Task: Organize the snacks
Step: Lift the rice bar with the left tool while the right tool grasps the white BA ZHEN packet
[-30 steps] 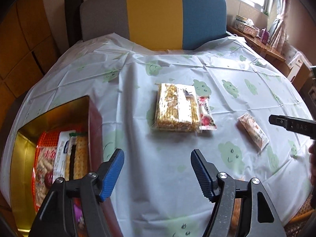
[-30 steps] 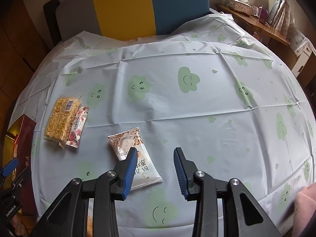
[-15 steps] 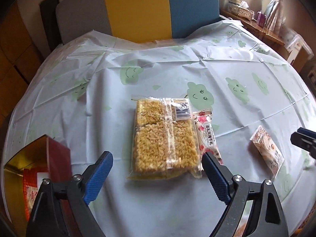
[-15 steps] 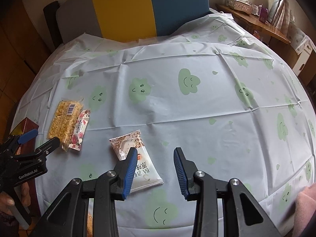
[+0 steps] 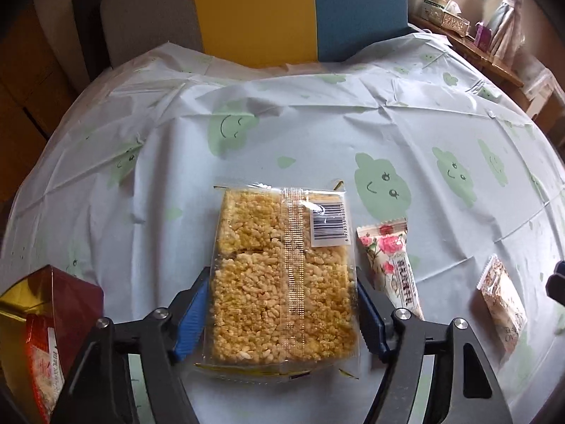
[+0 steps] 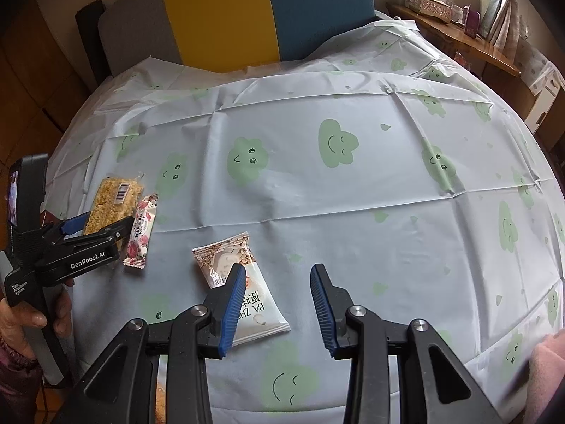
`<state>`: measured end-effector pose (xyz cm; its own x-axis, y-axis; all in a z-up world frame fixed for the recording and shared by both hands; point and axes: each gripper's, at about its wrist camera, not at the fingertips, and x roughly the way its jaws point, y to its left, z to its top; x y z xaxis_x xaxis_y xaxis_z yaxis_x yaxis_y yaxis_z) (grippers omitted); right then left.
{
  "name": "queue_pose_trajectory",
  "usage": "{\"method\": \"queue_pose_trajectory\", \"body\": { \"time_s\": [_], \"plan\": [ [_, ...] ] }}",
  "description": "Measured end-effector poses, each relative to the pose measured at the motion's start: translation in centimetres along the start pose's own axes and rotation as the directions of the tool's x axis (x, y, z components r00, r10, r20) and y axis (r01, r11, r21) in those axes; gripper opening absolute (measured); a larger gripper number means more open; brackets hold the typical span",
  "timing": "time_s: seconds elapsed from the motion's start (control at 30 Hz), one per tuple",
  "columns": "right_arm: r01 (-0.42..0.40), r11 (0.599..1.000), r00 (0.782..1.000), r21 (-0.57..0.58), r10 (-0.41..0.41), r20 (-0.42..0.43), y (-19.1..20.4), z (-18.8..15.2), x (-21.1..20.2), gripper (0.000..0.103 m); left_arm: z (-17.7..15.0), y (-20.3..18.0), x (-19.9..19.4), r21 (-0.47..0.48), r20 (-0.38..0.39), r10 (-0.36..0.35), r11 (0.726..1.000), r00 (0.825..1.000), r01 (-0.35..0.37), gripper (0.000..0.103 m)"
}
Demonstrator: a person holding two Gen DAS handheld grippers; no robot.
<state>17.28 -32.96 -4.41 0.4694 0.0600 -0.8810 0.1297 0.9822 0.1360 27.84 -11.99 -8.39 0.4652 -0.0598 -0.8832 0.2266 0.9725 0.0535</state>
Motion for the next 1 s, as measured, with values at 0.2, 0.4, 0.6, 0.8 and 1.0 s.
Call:
{"method": "queue_pose_trajectory", "body": {
  "time_s": [0.2, 0.4, 0.6, 0.8, 1.0],
  "plan": [
    [0.005, 1.000, 1.000, 0.027, -0.005, -0.004, -0.7, 0.1, 0.1, 0.038, -2.2, 0.2, -1.2, -0.027, -0.006, 0.023, 0.999, 1.000, -0.023, 0.074],
    [0.013, 0.999, 1.000, 0.039, -0.012, -0.014, -1.0, 0.1, 0.4, 0.038, -5.5, 0.0, -3.1, -0.050, -0.011, 0.069, 0.996, 0.998, -0.070, 0.074],
    [0.008, 0.999, 0.999, 0.043, -0.007, -0.034, -1.1, 0.0, 0.8, 0.038, -9.9, -0.9, -5.3, -0.056, 0.003, 0.075, 0.996, 0.997, -0.075, 0.074],
    [-0.019, 0.999, 0.999, 0.032, 0.021, -0.045, -0.9, -0.3, 0.9, 0.038, -12.5, -1.0, -6.3, -0.059, 0.035, 0.040, 0.998, 0.999, -0.038, 0.074],
    [-0.034, 0.999, 0.997, -0.012, 0.033, -0.076, 0.2, -0.9, 1.3, 0.038, -13.1, -0.6, -6.5, -0.043, 0.070, 0.009, 0.999, 0.997, -0.006, 0.074]
  ]
}}
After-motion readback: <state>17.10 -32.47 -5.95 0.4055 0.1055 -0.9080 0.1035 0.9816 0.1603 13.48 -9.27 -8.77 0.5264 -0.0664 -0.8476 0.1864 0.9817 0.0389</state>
